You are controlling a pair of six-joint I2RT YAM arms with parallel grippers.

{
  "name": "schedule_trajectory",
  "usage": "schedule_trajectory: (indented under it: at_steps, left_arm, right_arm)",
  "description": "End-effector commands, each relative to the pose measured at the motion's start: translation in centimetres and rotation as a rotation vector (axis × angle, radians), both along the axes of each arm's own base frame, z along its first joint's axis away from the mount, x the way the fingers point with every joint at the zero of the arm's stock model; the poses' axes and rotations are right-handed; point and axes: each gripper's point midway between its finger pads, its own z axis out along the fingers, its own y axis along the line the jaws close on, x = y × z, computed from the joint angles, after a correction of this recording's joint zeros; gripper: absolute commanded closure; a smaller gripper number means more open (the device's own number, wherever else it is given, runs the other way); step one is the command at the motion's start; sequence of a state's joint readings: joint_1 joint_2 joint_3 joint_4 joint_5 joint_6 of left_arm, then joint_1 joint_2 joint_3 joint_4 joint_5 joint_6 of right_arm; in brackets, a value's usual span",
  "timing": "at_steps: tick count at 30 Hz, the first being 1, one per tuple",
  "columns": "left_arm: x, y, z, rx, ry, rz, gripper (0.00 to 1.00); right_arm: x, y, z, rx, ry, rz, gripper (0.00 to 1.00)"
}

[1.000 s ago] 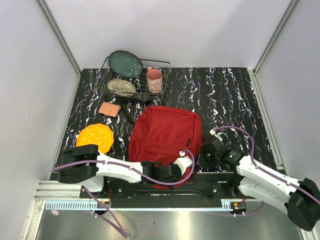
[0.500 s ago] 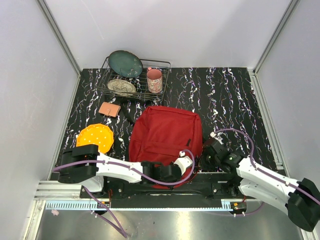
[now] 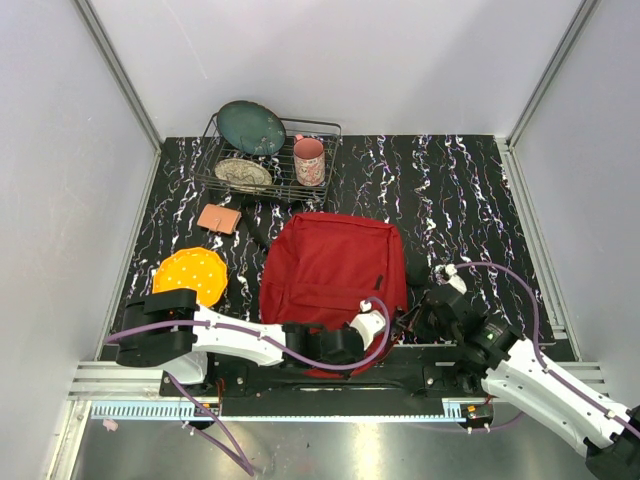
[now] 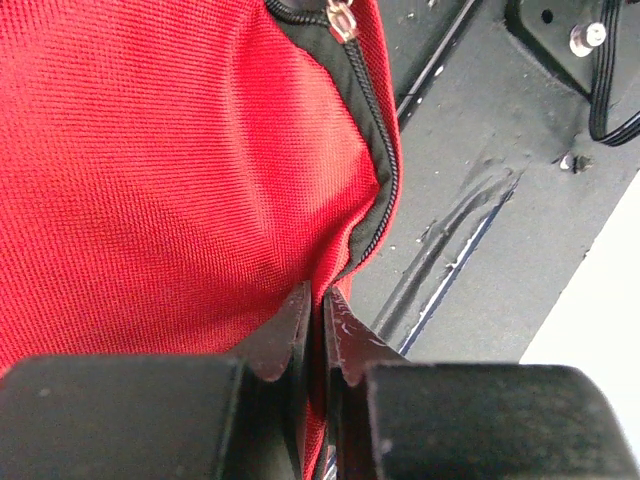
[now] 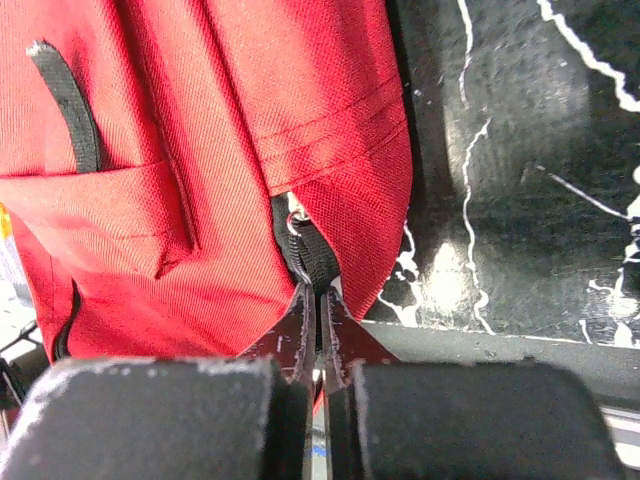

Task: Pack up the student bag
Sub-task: Zip the student bag at the center of the board.

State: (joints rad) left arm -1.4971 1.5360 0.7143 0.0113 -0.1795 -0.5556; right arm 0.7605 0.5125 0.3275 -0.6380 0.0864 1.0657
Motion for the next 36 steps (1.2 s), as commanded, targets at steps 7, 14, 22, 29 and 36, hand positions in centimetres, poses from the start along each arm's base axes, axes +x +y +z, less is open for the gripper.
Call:
schedule_trajectory:
  at_steps: [7, 14, 22, 29, 36]
  left_arm:
    - [-2.1, 0.3, 0.5, -0.064, 0.057, -0.064, 1.0]
    - [-3.4, 1.2, 0.4, -0.029, 0.025, -0.094, 1.0]
    - [-3.5, 1.0, 4.6, -0.013, -0.212, -0.029, 1.0]
    - [-3.0, 3.2, 7.2, -0.053, -0.285, 0.071, 1.0]
    - [0.5, 5.2, 12.1, -0.099, -0.402, 0.243, 1.0]
  right_arm:
    - [6.1, -3.7, 4.2, -0.05, -0.25, -0.351, 1.0]
    - [8.3, -3.0, 8.2, 0.038, -0.386, -0.388, 1.0]
    - [9.2, -3.1, 10.5, 0.006, -0.431, -0.39, 1.0]
    - [9.8, -2.1, 11.3, -0.067, -0.442, -0.299, 1.0]
    - [6.4, 5.6, 11.5, 0.089, -0.337, 0.148, 1.0]
